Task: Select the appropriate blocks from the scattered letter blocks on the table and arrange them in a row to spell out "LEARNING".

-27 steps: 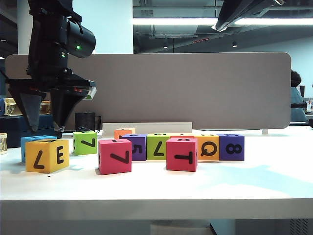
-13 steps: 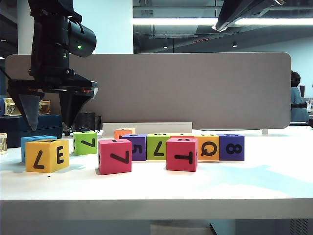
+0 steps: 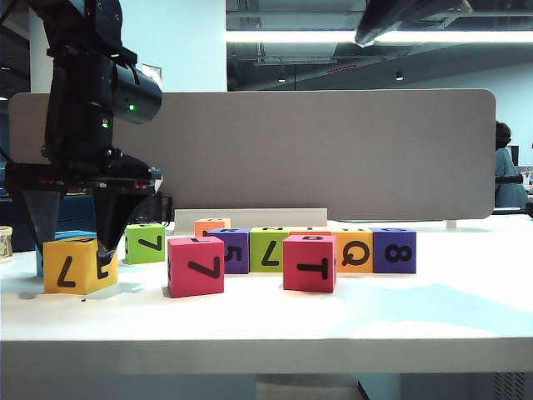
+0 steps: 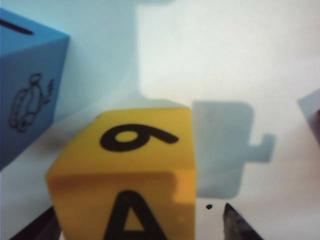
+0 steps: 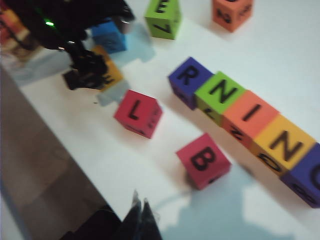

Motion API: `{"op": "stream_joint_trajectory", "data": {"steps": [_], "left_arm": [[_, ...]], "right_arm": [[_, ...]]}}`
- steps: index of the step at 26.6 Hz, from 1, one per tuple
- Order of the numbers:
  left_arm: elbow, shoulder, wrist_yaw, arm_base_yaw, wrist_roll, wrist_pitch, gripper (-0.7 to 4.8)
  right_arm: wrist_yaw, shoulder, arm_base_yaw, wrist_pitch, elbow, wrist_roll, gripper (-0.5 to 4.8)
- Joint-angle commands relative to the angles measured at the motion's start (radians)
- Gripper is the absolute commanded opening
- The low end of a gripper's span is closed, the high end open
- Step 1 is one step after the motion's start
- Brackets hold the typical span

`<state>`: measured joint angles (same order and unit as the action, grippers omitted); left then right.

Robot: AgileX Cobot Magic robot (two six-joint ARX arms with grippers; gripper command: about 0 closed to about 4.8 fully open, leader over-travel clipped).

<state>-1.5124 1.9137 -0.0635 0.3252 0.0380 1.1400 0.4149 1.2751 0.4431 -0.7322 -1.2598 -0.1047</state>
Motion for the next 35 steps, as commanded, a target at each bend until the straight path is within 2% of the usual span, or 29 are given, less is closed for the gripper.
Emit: {"op": "stream_joint_trajectory", "data": {"steps": [1, 4, 7, 10, 16, 27, 35], "left_arm": [[0.004, -0.005, -0.002, 0.000, 0.000, -0.021, 3.99], [0.004, -0.005, -0.002, 0.000, 0.000, -0.035, 3.84], [0.004, -0.005, -0.002, 0.000, 0.000, -0.045, 3.08], [0.004, -0.005, -0.002, 0.000, 0.000, -0.047, 2.70], [0.003, -0.005, 0.000, 0.000, 0.005, -0.060, 2.70], [0.001, -0.005, 0.129, 0.001, 0.098, -0.243, 2.70], [-0.002, -0.005, 0.132, 0.001, 0.112, -0.330, 2.69]], "right_arm": [[0.079, -0.003, 0.001, 0.003, -0.004, 0.000, -0.01], [0.093, -0.003, 0.001, -0.001, -0.004, 0.000, -0.01], [0.093, -0.003, 0.001, -0.006, -0.004, 0.000, -0.01], [0.093, -0.003, 0.001, -0.008, -0.004, 0.000, -0.01], [0.093, -0.003, 0.001, -0.007, -0.004, 0.000, -0.01], [0.093, -0.003, 0.001, -0.005, -0.004, 0.000, -0.01], [0.093, -0.003, 0.001, -0.005, -0.004, 0.000, -0.01]]}}
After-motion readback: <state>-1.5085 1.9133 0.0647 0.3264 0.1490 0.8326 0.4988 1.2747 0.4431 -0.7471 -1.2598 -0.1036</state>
